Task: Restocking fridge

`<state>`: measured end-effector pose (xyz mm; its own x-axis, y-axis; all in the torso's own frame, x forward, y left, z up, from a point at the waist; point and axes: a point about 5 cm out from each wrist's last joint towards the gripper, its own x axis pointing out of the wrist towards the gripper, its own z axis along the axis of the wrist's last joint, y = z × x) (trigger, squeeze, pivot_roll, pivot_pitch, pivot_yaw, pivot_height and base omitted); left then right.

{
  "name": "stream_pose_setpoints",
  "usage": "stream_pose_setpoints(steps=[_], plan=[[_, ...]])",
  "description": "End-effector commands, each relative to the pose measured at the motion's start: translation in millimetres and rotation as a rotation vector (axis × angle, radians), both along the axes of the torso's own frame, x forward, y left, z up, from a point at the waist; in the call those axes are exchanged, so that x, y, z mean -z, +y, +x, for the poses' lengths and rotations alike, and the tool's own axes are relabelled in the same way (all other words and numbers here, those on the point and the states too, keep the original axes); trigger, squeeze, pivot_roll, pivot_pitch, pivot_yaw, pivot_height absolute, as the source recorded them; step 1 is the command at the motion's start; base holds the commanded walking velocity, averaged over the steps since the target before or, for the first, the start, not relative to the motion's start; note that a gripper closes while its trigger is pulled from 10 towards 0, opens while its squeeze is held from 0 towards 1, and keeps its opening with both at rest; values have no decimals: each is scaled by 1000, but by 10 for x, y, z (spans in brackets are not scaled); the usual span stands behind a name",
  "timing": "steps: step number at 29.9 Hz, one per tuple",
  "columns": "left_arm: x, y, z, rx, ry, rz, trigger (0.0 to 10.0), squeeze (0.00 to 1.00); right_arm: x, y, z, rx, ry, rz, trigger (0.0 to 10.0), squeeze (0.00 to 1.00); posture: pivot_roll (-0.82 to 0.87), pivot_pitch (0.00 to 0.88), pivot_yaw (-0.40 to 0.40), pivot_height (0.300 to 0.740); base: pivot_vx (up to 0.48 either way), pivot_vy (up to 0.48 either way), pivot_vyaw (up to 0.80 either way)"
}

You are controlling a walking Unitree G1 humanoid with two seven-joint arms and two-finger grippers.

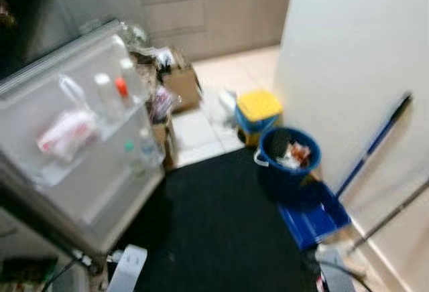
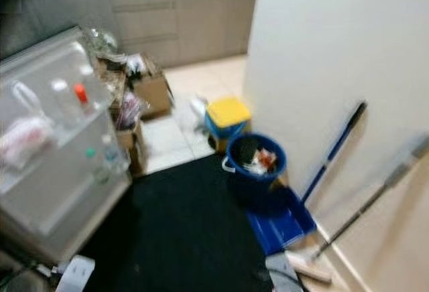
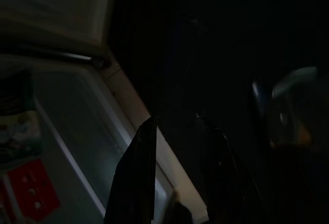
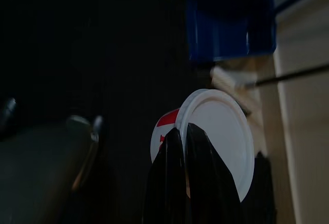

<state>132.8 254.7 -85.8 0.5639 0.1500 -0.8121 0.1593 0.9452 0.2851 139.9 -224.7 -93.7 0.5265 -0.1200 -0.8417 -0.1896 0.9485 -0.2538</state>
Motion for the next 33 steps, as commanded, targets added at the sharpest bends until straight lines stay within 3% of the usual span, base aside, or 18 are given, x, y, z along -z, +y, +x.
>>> stream_pose_setpoints(steps=[1,22,27,33], plan=[[4,-3,-3,1,5,0,10000,333,14,48,-11,1,1,13,10000,0,-1,0,-27,740,307,0,0],[3,-3,-2,1,4,1,10000,333,24,74,-25,-14,7,15,10000,0,-1,0,-26,740,302,0,0],[4,-4,-5,-7,0,-4,10000,286,28,79,-35,-24,13,14,10000,0,-1,0,-27,740,0,0,0],[4,-9,-7,-4,-1,-8,10000,278,29,70,-41,-33,18,5,10000,0,-1,0,-29,740,0,0,671]])
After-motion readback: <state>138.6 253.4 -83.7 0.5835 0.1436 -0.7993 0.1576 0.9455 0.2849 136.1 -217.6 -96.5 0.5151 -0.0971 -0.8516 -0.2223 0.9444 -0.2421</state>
